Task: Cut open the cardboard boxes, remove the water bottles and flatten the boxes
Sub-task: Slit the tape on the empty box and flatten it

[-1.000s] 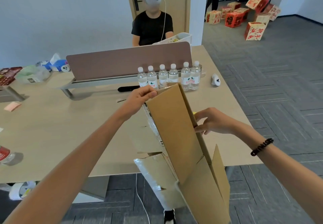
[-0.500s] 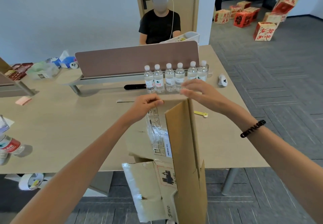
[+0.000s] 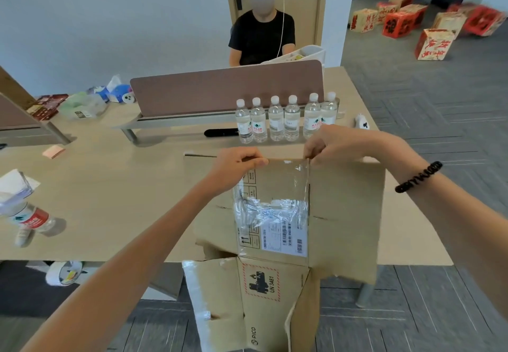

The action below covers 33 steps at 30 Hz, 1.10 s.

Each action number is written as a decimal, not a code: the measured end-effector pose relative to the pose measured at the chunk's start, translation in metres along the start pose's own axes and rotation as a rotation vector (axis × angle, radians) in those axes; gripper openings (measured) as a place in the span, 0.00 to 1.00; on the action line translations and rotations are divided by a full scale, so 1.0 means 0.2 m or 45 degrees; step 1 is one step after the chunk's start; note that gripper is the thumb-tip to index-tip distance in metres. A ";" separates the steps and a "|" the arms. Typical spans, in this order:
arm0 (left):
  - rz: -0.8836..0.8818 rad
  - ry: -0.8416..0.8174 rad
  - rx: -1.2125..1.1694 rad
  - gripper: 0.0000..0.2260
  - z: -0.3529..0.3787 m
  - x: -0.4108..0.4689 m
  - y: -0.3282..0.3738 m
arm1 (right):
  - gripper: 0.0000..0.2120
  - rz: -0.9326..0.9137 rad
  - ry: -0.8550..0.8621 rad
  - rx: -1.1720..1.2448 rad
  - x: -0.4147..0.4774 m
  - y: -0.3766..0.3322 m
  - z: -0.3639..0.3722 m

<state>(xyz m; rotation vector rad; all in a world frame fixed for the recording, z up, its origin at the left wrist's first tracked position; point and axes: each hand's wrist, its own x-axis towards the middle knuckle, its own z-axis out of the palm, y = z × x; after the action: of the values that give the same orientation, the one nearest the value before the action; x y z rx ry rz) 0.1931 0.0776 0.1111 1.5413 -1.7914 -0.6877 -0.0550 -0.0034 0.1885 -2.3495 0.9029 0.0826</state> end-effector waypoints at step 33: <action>-0.290 -0.206 0.162 0.14 -0.02 1.06 -1.04 | 0.13 0.205 0.574 -0.065 1.34 0.68 0.25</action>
<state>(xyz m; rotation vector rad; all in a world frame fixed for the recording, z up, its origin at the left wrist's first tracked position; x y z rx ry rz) 0.3111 -0.1649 -0.0132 1.8413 -1.8233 -0.8411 0.0727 -0.2120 0.0057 -2.3802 1.3153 -0.3777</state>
